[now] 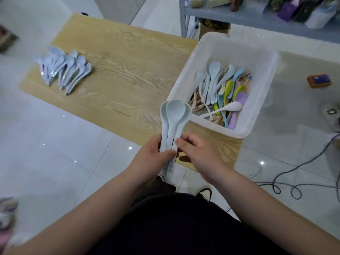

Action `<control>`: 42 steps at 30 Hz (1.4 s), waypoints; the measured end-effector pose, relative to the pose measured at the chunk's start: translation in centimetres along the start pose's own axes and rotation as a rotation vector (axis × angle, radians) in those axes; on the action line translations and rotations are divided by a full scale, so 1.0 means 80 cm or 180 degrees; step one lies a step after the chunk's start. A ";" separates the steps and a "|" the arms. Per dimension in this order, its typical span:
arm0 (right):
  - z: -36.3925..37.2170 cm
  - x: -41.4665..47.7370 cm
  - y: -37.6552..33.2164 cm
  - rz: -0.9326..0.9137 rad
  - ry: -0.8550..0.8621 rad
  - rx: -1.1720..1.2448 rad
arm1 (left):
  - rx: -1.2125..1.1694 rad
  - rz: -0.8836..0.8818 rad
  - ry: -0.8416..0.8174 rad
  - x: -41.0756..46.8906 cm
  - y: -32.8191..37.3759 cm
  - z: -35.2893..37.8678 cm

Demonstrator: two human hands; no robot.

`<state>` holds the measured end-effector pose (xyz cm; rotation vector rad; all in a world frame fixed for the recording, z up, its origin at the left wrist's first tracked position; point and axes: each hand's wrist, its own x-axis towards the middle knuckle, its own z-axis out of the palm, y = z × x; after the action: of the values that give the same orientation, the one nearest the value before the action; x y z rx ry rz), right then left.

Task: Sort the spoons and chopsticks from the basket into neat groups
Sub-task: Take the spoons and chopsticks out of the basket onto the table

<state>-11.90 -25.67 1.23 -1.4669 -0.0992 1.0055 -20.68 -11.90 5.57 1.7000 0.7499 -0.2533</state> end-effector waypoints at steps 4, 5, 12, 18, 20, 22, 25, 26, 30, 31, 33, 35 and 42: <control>0.047 0.014 -0.020 0.0402 -0.0339 0.0979 | -0.0123 -0.0042 -0.0043 -0.023 -0.025 -0.033; 0.058 0.018 -0.025 0.0415 -0.0352 0.1031 | -0.0127 0.0021 -0.0102 -0.026 -0.029 -0.041; 0.156 0.050 -0.043 0.0076 -0.0071 0.0638 | -0.0204 0.0316 -0.0271 -0.016 -0.045 -0.138; 0.298 0.087 -0.039 -0.0003 -0.0009 0.0343 | -0.0472 0.0214 -0.0292 -0.021 -0.099 -0.264; 0.338 0.101 -0.035 0.0019 0.0009 0.0314 | -0.0610 0.0185 -0.0248 -0.022 -0.115 -0.298; 0.378 0.114 -0.034 0.0035 -0.0082 0.0342 | -0.0788 0.0146 -0.0132 -0.021 -0.130 -0.334; 0.413 0.132 -0.040 0.0059 -0.0182 0.0355 | -0.1007 0.0072 -0.0043 -0.014 -0.144 -0.370; 0.420 0.140 -0.042 0.0064 -0.0167 0.0356 | -0.0990 0.0073 -0.0008 -0.009 -0.146 -0.379; 0.437 0.184 -0.049 0.0151 -0.0016 0.0450 | -0.0669 0.0068 0.0176 0.027 -0.150 -0.410; 0.441 0.197 -0.050 0.0190 0.0011 0.0512 | -0.0641 0.0072 0.0181 0.039 -0.149 -0.417; 0.445 0.226 -0.055 0.0287 0.0050 0.0638 | -0.0559 0.0072 0.0170 0.061 -0.146 -0.433; 0.452 0.261 -0.064 0.0395 0.0022 0.0662 | -0.0424 0.0045 0.0234 0.083 -0.139 -0.454; 0.483 0.372 -0.094 0.0605 0.0232 0.0326 | 0.0098 -0.0138 0.1013 0.163 -0.124 -0.542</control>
<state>-13.80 23.61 -0.75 -1.4363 0.1450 1.0923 -26.22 34.01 2.63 1.7764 1.0219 -0.0226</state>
